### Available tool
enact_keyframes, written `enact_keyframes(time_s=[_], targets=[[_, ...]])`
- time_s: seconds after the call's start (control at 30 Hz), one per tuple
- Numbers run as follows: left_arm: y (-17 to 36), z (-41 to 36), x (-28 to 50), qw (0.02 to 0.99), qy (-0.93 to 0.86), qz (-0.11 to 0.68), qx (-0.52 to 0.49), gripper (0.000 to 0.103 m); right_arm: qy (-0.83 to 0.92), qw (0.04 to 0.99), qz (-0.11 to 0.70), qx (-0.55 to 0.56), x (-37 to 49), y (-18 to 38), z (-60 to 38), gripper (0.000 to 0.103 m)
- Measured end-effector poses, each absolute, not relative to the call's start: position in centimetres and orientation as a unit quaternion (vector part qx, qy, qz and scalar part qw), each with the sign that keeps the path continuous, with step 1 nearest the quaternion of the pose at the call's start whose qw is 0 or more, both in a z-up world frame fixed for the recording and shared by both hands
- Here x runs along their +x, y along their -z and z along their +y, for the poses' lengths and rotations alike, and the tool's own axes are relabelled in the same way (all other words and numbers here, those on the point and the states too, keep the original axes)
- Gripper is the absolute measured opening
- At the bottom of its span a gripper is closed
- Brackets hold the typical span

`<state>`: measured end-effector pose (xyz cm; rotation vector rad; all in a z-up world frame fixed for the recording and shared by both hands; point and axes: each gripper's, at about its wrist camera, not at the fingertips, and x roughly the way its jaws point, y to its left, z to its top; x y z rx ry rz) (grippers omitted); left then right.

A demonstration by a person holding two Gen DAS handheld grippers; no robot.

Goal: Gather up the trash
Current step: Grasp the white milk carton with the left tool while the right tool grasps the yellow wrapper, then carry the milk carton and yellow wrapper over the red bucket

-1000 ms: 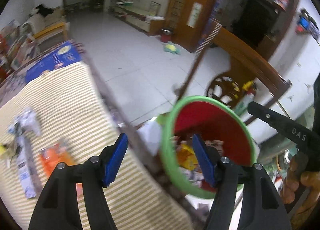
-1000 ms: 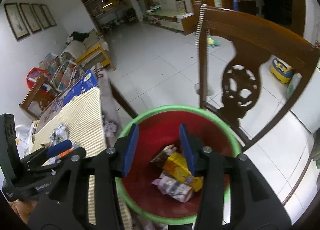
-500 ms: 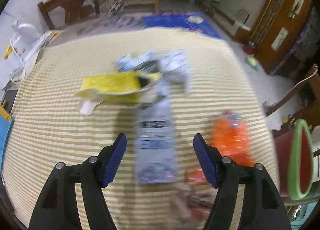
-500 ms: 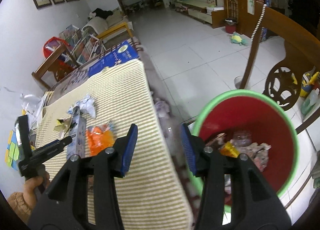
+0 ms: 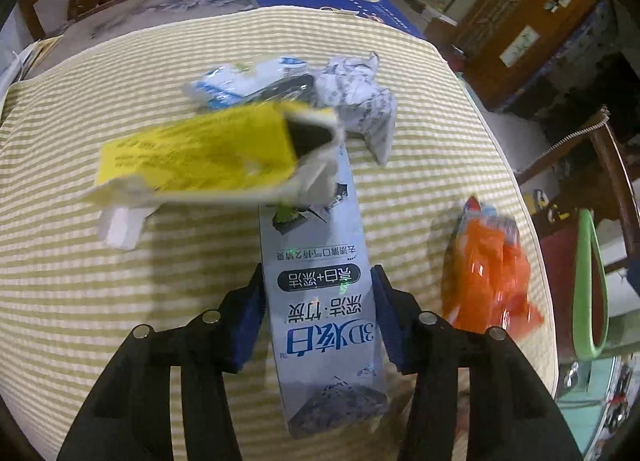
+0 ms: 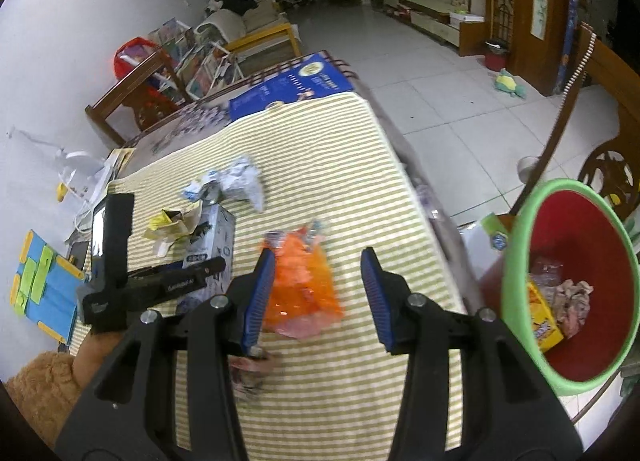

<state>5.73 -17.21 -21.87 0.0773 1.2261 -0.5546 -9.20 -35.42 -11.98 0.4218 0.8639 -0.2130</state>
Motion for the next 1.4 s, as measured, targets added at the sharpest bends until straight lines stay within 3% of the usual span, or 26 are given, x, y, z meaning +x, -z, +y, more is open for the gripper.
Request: enact_keyframes(time_s=[0.43, 0.83, 0.97, 1.1, 1.13, 1.23, 1.27, 1.4], targets=[[21.2, -1.6, 2.4, 0.786, 0.220, 0.577, 0.031, 0.047, -0.044, 0.873, 0.464, 0.145, 2.8, 13.6, -23.6, 0.044], [22.6, 6.2, 4.2, 0.811, 0.140, 0.566, -0.048, 0.047, -0.113, 0.828, 0.546, 0.057, 9.9, 18.8, -13.7, 0.060], [22.8, 6.5, 4.9, 0.815, 0.135, 0.560, -0.056, 0.051, -0.104, 0.821, 0.560, 0.041, 10.9, 20.3, -13.1, 0.062], [22.9, 6.0, 5.9, 0.816, 0.135, 0.558, -0.065, 0.063, -0.101, 0.817, 0.567, 0.034, 11.1, 21.3, -12.9, 0.062], [22.9, 5.8, 6.1, 0.816, 0.136, 0.558, -0.065, 0.063, -0.099, 0.817, 0.567, 0.029, 11.0, 21.4, -13.0, 0.061], [23.1, 5.2, 6.6, 0.817, 0.136, 0.557, -0.061, 0.057, -0.097, 0.817, 0.567, 0.023, 11.2, 21.5, -13.1, 0.039], [23.2, 5.0, 6.7, 0.819, 0.136, 0.554, -0.061, 0.047, -0.097, 0.819, 0.564, 0.031, 11.1, 21.3, -13.4, 0.037], [22.7, 4.7, 6.6, 0.823, 0.135, 0.548, -0.063, 0.045, -0.090, 0.837, 0.539, 0.043, 9.9, 19.4, -14.2, 0.036]])
